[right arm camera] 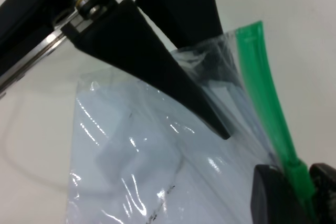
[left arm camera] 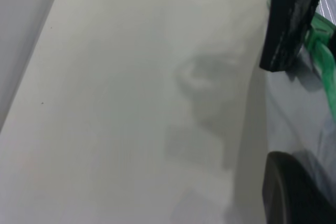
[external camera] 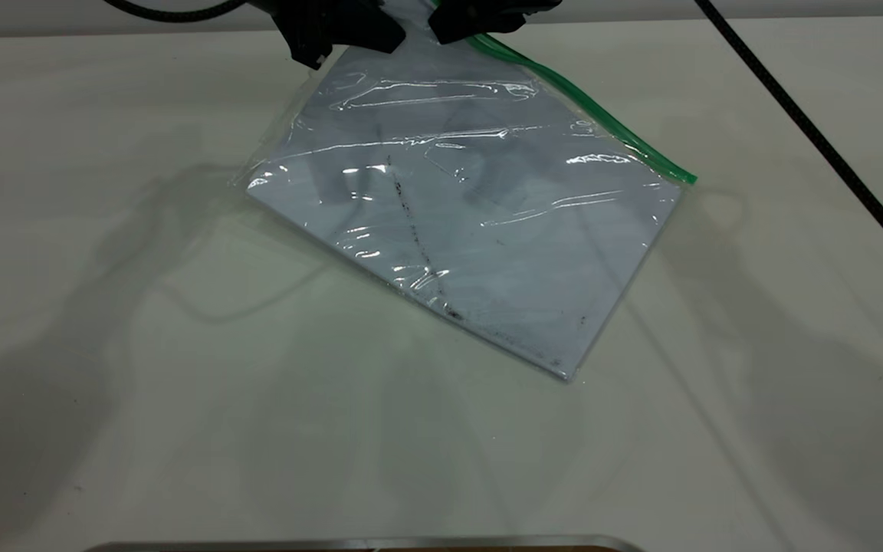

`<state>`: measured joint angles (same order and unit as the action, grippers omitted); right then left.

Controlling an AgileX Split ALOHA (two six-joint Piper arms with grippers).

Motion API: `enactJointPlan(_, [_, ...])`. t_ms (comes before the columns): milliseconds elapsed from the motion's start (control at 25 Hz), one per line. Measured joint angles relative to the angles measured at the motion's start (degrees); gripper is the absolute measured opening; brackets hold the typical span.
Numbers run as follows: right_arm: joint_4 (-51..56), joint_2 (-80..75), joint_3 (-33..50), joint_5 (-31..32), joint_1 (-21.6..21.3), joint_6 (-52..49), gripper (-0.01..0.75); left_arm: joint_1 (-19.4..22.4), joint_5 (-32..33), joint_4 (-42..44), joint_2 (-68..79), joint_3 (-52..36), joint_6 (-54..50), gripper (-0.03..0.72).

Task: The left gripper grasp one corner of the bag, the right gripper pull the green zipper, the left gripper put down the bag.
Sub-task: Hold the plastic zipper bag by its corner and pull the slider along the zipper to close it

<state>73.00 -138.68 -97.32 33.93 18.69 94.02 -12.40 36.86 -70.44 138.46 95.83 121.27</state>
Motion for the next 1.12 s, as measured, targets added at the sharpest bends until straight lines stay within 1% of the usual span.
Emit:
enactJointPlan(200, [1.5,0.0,0.0,2.4,-0.9,0.0,0.16,0.9,2.0,-0.4,0.0,0.0,-0.1,0.053])
enactJointPlan(280, [2.5,0.0,0.0,2.6,-1.0,0.0,0.181,1.0,2.0,-0.5,0.0,0.0,-0.2,0.053])
enactJointPlan(440, [3.3,0.0,0.0,2.8,-1.0,0.0,0.261,1.0,2.0,-0.5,0.0,0.0,-0.1,0.053])
enactJointPlan(560, [3.6,0.0,0.0,3.5,-1.1,0.0,0.286,1.2,2.0,-0.1,0.0,0.0,-0.1,0.053])
enactJointPlan(760, [3.9,0.0,0.0,3.9,-1.1,0.0,0.283,1.3,2.0,0.1,0.0,0.0,-0.1,0.053])
enactJointPlan(960, [4.1,0.0,0.0,4.0,-1.1,0.0,0.231,1.3,2.0,0.1,0.0,0.0,-0.1,0.053])
enactJointPlan(1120, [5.7,0.0,0.0,4.4,-1.1,0.0,0.226,1.3,2.0,0.1,0.0,0.0,-0.1,0.053])
